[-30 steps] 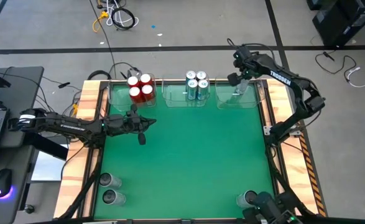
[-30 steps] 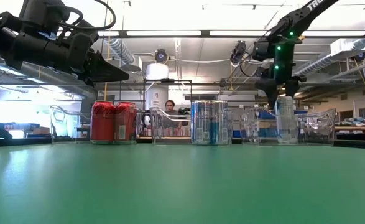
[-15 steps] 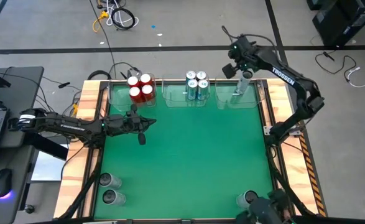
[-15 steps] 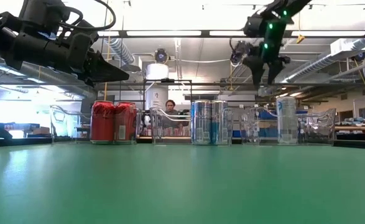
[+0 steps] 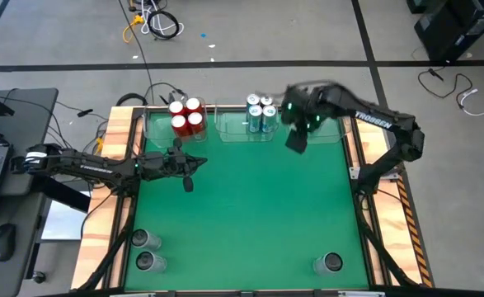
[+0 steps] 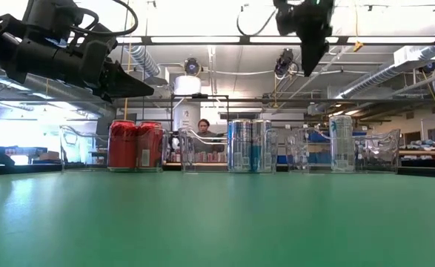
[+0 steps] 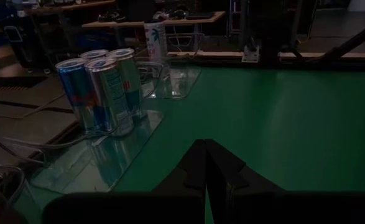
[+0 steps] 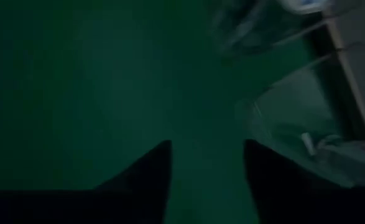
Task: Sort soda cans
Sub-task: Put the white soda can into the transparent right bin
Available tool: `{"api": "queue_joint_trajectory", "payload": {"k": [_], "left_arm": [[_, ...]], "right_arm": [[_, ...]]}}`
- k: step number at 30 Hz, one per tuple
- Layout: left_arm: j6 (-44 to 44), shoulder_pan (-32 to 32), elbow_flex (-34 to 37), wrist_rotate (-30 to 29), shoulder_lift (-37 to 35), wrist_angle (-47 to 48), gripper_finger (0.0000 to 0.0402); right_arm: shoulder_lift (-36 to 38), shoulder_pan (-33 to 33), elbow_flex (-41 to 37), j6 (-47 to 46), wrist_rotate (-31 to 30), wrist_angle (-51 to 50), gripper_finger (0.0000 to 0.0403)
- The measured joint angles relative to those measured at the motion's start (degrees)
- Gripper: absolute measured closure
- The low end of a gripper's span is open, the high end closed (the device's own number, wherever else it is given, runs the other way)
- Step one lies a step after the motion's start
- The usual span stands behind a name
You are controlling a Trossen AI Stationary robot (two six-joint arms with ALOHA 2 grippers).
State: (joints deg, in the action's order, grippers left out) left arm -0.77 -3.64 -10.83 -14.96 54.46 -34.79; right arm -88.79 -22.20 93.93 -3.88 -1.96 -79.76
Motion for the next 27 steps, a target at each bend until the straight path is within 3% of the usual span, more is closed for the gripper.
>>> {"api": "queue_joint_trajectory", "payload": {"k": [6, 8, 13, 20, 27], "left_arm": [[-0.35, 0.0, 0.0, 0.0, -0.01, -0.01, 0.0396], [-0.36, 0.0, 0.0, 0.0, -0.01, -0.02, 0.0396], [-0.32, 0.0, 0.0, 0.0, 0.0, -0.02, 0.0396], [-0.34, 0.0, 0.01, 0.0, -0.02, -0.44, 0.0396], [-0.6, 0.0, 0.02, 0.0, -0.02, -0.46, 0.0396]], "right_arm": [[0.0, 11.67, -0.02, -8.49, -0.28, -3.47, 0.0372], [-0.05, 14.35, -0.02, -9.52, 0.04, -2.17, 0.0394], [-0.13, 18.13, -0.07, -10.12, 2.43, 2.85, 0.0366], [-0.15, 25.31, -0.07, -16.65, 4.44, 0.27, 0.0357], [-0.17, 38.62, -0.07, -34.06, 3.68, -1.59, 0.0344]]}}
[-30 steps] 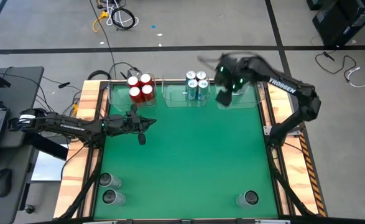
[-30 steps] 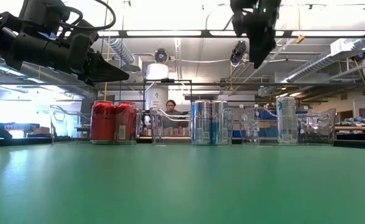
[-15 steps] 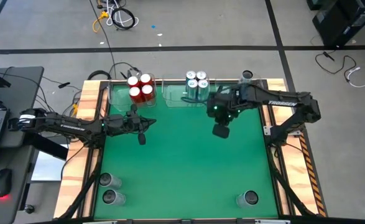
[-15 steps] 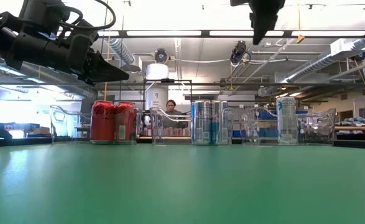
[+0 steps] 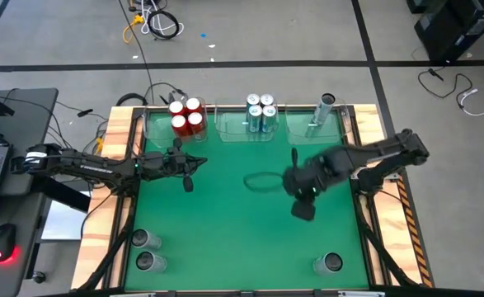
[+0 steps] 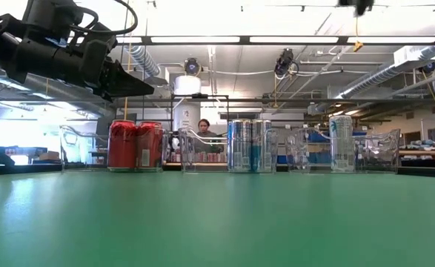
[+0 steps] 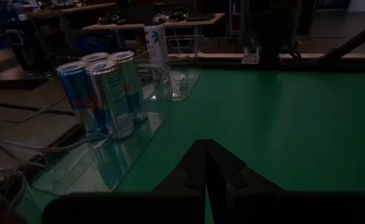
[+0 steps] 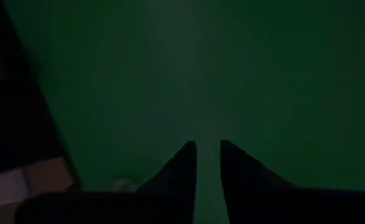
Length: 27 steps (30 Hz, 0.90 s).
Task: Sort soda cans
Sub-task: Put the white soda can into the transparent right bin
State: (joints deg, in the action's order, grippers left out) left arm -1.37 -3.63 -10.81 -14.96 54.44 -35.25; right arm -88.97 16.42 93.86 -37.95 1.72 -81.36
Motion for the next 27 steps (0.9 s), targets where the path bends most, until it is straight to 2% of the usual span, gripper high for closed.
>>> {"api": "queue_joint_trajectory", "payload": {"k": [6, 11, 15, 21, 27], "left_arm": [[0.35, 0.01, -0.02, 0.0, 0.0, 0.06, 0.0396], [0.42, 0.02, 0.0, 0.0, 0.0, 0.05, 0.0396], [0.47, 0.0, -0.01, 0.0, 0.01, 0.05, 0.0396], [0.5, 0.02, -0.02, 0.0, 0.02, 0.07, 0.0396], [0.51, 0.01, -0.01, -0.02, 0.01, 0.09, 0.0396]], "right_arm": [[0.0, 11.6, 0.0, -22.37, 1.4, -3.16, 0.0282], [0.0, 19.41, 0.0, -42.75, 2.68, -2.28, 0.0212], [-0.02, 24.08, 0.0, -54.75, 2.85, 0.03, 0.0153], [-0.21, 29.32, 0.01, -63.51, 1.97, 1.24, 0.0082], [-4.4, 32.26, 0.0, -64.85, 1.56, 2.76, 0.0058]]}}
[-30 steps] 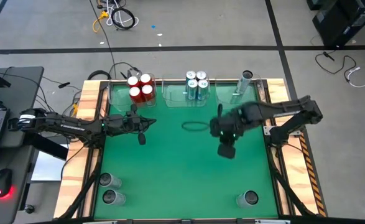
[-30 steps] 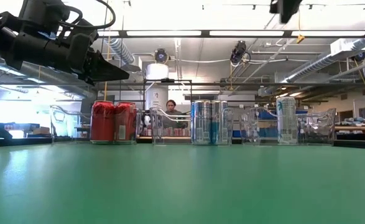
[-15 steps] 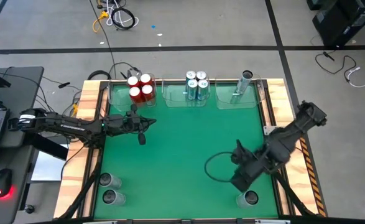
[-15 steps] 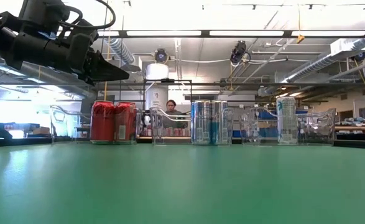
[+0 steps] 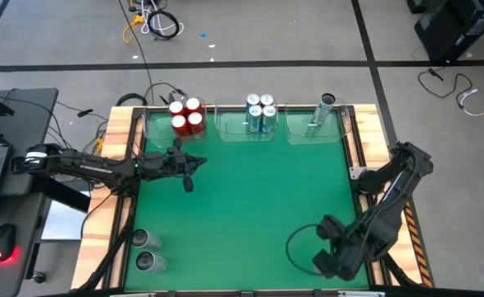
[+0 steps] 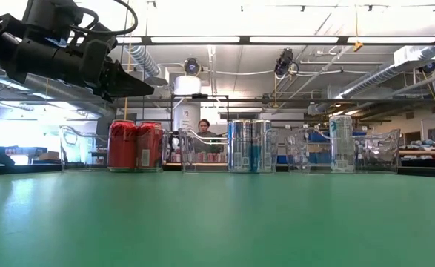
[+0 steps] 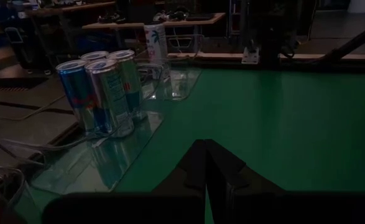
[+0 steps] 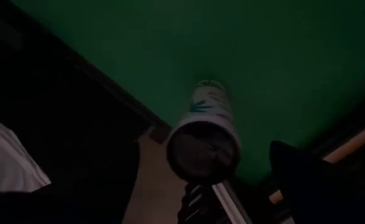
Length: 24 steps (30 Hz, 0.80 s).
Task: Sort soda cans
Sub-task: Put the white soda can into the transparent right bin
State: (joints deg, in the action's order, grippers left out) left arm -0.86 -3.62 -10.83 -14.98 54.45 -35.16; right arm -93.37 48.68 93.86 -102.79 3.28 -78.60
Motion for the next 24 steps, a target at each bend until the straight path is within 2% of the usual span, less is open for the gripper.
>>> {"api": "queue_joint_trajectory", "payload": {"k": [8, 15, 24], "left_arm": [[0.04, -0.01, 0.02, 0.02, 0.0, -0.02, 0.0396], [1.02, -0.01, 0.02, 0.0, -0.02, 0.28, 0.0396], [1.0, -0.02, 0.02, 0.0, -0.02, 0.37, 0.0396]], "right_arm": [[-3.79, 0.0, 0.0, 2.08, 2.21, 3.13, 0.005], [-5.55, 0.48, -0.02, 2.15, 6.79, -0.74, 0.005], [-5.93, 0.44, -2.84, 3.7, 4.08, 6.72, 0.0057]]}}
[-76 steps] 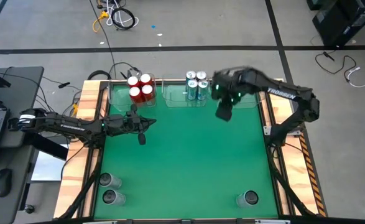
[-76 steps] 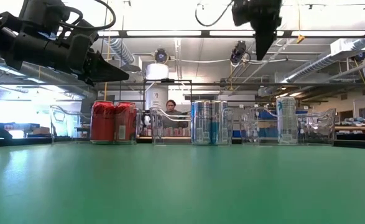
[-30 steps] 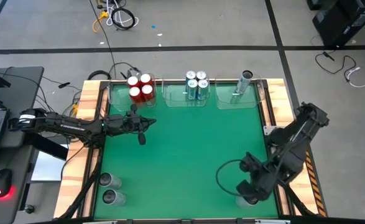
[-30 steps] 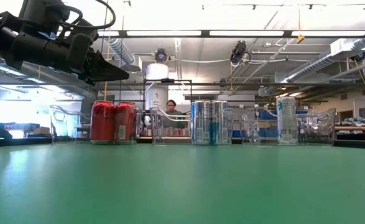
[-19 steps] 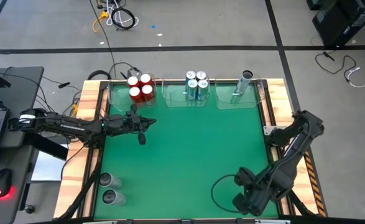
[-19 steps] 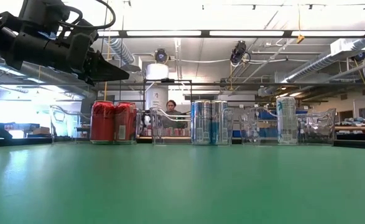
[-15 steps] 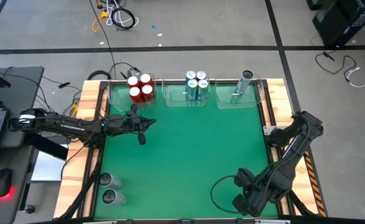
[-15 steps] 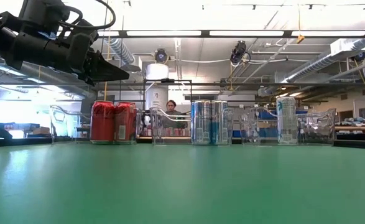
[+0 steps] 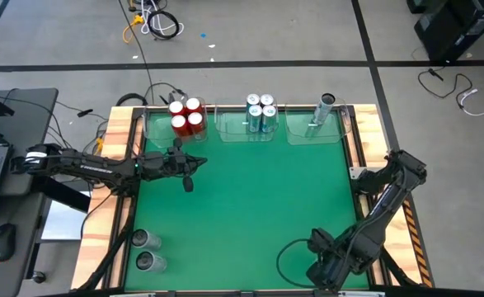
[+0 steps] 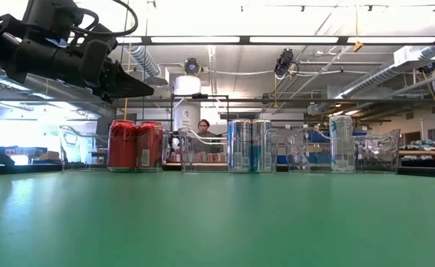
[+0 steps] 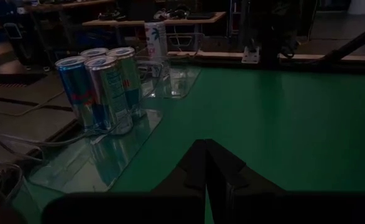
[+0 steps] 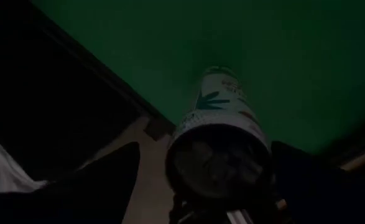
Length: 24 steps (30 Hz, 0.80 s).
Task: Sort soda cans
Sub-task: Put the white soda can into the transparent right bin
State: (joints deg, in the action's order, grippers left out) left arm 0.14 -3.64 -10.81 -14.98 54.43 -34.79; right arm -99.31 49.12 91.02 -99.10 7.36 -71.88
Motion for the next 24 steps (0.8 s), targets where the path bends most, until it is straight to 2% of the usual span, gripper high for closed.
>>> {"api": "queue_joint_trajectory", "payload": {"k": [7, 12, 14, 15, 18, 24], "left_arm": [[0.0, 0.0, 0.0, 0.0, 0.0, 0.07, 0.0396], [-0.02, 0.01, 0.0, 0.0, 0.0, 0.03, 0.0396], [-0.02, 0.02, 0.0, 0.0, 0.0, 0.05, 0.0396], [-0.02, 0.0, 0.0, 0.0, 0.0, 0.05, 0.0396], [-0.04, 0.01, 0.0, 0.0, 0.0, 0.04, 0.0396], [-1.08, 0.0, 0.0, -1.01, 0.0, 0.03, 0.0396]], "right_arm": [[-0.02, -0.06, -5.75, 2.08, 4.13, 2.19, 0.007], [0.01, -3.0, -6.45, 7.13, 4.89, -0.18, 0.0124], [0.37, -5.5, -6.58, 10.42, 4.87, -2.09, 0.0155], [0.62, -6.91, -6.62, 12.59, 4.63, -2.41, 0.0158], [1.81, -11.77, -6.58, 21.36, 3.15, -3.79, 0.0157], [4.32, -25.36, -5.24, 39.2, -2.71, -15.81, 0.0158]]}}
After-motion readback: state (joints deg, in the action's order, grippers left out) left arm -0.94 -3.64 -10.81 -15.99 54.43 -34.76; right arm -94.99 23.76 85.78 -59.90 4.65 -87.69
